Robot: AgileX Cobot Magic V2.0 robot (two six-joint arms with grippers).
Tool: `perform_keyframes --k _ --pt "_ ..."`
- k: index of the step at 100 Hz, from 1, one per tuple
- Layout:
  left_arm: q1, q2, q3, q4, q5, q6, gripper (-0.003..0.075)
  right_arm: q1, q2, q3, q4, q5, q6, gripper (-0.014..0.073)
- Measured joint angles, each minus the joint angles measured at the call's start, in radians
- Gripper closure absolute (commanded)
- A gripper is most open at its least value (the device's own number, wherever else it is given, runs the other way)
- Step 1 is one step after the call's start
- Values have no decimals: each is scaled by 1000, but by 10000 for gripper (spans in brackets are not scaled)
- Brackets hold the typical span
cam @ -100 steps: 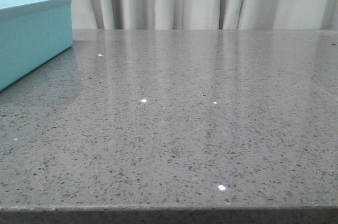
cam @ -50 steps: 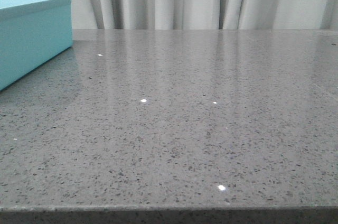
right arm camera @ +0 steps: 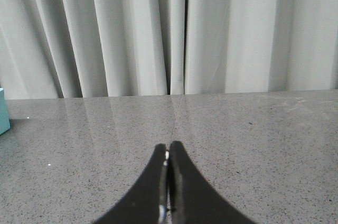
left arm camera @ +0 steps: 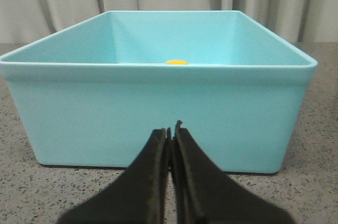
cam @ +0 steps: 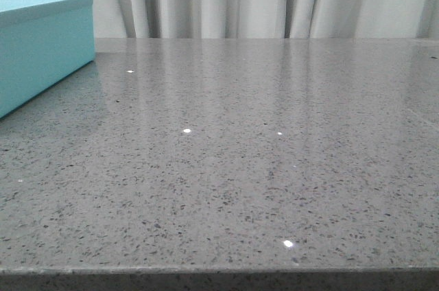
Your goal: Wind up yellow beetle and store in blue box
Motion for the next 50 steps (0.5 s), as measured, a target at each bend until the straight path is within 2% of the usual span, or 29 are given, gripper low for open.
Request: perform_keyframes --k 50 --pt "0 0 0 0 1 0 741 0 0 14 -2 -9 0 662"
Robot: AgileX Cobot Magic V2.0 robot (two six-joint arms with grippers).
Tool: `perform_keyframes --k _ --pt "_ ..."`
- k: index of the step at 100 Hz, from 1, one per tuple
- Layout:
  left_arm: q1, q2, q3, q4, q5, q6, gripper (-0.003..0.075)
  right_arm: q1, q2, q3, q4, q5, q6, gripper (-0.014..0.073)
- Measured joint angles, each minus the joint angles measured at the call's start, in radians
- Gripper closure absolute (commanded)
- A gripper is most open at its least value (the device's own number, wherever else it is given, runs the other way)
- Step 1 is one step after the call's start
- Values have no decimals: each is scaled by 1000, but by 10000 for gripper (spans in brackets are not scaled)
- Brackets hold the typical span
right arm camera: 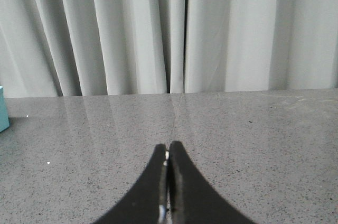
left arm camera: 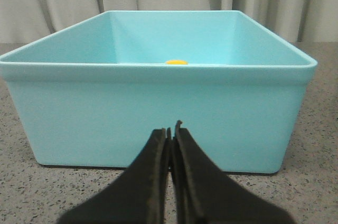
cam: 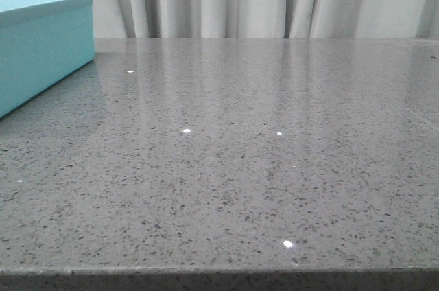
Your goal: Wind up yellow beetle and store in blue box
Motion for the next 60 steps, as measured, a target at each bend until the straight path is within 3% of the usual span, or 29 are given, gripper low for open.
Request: perform_keyframes --k 13,36,60 --pt "0 0 0 0 0 0 741 0 0 39 28 -66 -47 662" --pt "0 0 0 0 0 0 741 -92 0 188 305 -318 -340 662" --pt "0 0 0 0 0 0 741 -254 0 356 398 -402 -374 662"
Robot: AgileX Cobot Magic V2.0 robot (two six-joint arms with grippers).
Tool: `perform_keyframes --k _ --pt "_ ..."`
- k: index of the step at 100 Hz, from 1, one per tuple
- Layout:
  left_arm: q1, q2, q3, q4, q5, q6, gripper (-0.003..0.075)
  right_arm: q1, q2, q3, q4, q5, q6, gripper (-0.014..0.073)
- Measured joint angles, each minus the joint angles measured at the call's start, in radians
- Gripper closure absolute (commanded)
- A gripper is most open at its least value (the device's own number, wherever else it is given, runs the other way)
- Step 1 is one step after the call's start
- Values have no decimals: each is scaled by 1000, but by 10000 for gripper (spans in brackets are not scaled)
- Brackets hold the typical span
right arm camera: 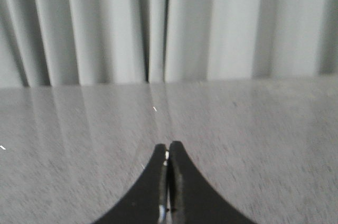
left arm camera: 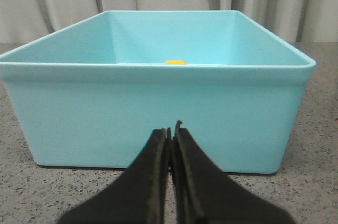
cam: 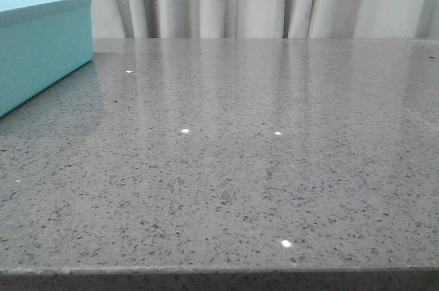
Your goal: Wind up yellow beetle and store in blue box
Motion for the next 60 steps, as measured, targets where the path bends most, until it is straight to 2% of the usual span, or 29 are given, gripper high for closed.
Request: perform_keyframes --k 14,60 --pt "0 0 0 0 0 0 741 -28 0 55 4 11 11 662" --pt "0 0 0 0 0 -1 741 -31 0 60 -30 51 15 662"
